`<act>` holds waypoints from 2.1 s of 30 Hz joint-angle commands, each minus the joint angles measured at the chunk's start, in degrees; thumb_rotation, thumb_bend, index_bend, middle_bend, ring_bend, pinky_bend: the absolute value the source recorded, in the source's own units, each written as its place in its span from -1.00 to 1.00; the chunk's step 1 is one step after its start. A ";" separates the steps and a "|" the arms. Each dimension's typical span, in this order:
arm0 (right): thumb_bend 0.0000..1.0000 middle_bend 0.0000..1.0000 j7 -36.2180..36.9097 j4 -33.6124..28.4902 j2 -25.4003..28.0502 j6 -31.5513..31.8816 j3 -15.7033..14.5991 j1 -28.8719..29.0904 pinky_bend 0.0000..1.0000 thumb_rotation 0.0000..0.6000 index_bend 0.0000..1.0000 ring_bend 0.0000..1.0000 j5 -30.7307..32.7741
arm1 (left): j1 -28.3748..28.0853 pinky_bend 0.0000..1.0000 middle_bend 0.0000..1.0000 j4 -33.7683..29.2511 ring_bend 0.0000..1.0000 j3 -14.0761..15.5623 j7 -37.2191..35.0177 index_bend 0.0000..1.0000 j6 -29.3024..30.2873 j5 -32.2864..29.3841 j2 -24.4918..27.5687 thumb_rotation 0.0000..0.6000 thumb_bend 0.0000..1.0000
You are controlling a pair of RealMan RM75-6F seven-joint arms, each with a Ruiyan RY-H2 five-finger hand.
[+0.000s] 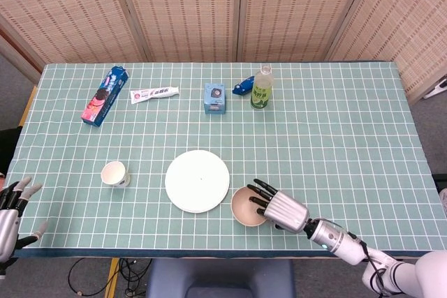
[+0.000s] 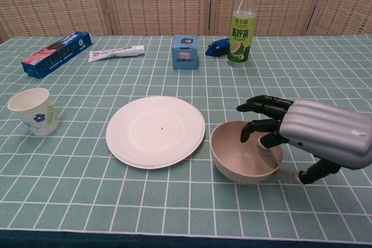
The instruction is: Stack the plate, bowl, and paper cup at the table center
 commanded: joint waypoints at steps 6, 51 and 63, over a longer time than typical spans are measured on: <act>-0.26 -0.34 0.46 -0.06 -0.63 1.11 1.18 0.82 -0.99 1.00 0.35 -0.88 -0.04 | -0.04 -0.80 -0.88 0.37 -0.85 0.02 -0.24 -0.68 -0.10 -0.07 -0.13 1.00 -0.47; -0.26 -0.51 -7.38 -11.10 -5.95 -34.39 16.14 22.13 -0.99 1.00 0.06 -0.92 23.46 | 0.34 -0.80 -0.88 1.75 -0.86 0.19 -1.64 -0.68 -0.34 -0.66 -0.31 1.00 -0.47; -0.29 -0.57 -7.61 -15.68 -2.47 -31.25 16.06 21.23 -0.99 1.00 -0.16 -0.97 23.60 | 0.16 -0.80 -0.88 1.53 -0.86 0.11 -1.42 -0.68 -0.65 -0.82 0.05 1.00 -0.47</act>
